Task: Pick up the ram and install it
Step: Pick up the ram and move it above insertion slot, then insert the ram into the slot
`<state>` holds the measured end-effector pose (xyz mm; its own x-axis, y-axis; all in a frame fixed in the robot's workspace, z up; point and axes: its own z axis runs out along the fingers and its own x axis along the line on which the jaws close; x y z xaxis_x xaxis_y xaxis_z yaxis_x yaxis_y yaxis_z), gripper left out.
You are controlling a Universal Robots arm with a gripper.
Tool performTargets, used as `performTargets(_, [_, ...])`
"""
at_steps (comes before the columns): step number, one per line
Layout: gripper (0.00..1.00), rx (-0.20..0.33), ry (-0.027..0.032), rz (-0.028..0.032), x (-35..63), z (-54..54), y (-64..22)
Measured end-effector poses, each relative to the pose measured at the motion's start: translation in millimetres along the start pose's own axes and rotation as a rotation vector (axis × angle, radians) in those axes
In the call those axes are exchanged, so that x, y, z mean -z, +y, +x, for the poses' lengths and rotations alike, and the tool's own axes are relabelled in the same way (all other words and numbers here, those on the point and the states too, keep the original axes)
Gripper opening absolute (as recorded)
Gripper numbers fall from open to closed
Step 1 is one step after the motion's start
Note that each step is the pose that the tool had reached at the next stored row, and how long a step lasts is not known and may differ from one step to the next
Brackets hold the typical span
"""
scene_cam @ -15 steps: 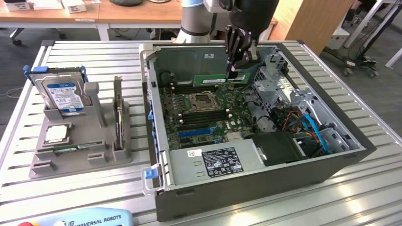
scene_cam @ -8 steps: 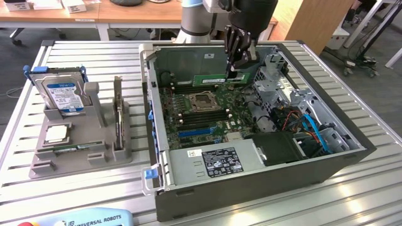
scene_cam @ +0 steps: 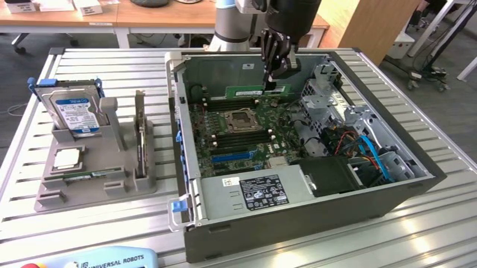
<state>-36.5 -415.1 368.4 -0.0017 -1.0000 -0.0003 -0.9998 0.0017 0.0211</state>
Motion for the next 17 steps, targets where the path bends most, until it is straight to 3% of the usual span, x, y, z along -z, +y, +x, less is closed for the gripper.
performTargets(17, [0.11,0.0,0.0,0.0,-3.1,-3.2,1.0])
